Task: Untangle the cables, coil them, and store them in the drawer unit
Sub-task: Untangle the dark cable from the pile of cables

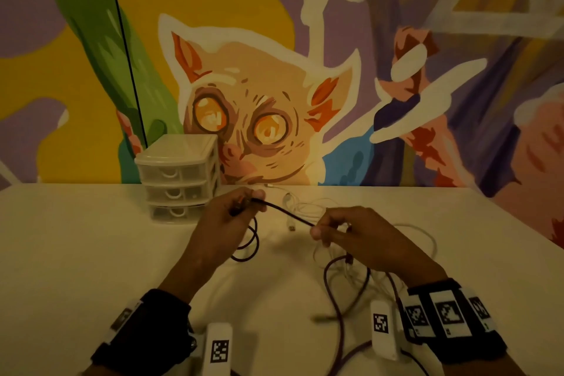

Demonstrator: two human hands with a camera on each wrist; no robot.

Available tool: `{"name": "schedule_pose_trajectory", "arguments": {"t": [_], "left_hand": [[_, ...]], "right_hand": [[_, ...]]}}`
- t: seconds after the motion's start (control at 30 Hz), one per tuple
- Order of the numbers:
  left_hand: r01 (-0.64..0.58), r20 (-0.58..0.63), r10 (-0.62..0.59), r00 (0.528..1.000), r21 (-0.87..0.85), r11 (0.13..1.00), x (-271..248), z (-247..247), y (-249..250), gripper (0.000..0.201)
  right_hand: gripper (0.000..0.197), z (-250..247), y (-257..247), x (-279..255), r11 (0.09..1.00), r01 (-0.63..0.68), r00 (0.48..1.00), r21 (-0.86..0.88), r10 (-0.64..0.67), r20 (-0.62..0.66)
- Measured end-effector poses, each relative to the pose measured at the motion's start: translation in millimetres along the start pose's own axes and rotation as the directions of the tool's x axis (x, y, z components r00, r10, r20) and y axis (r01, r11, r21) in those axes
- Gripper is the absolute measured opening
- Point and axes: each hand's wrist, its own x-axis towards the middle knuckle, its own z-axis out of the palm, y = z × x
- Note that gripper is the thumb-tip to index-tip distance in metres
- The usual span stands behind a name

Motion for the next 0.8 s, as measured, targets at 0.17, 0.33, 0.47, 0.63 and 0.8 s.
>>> {"name": "schedule_pose_trajectory", "arguments": {"t": [0.17,0.33,0.47,0.63,0.8], "left_hand": [[0.123,0.104,-0.123,0.987,0.003,0.992,-1,-2,0,0.022],[0.007,0.221,-0.015,0.975,0.036,0.999,-9,0,16,0.056],[-0.097,0.224,0.061,0.973,0.154,0.983,-13,1,19,0.059],[-0.090,0.281,0.042,0.959,0.158,0.983,-15,9,16,0.043],[-0.079,0.321,-0.063,0.945,0.410,0.909,-13,14,0,0.040]], "right_hand": [[0.017,-15,10,3,0.991,0.058,0.909,-0.123,-0.103,-0.404],[0.010,-9,11,10,0.961,0.123,0.929,-0.249,-0.200,-0.311],[0.016,-6,15,12,0.895,0.011,0.966,-0.446,-0.125,-0.226],[0.016,-2,10,12,0.909,0.034,0.971,-0.416,-0.128,-0.201],[0.015,5,-10,8,0.977,0.147,0.954,-0.154,-0.181,-0.238]]}}
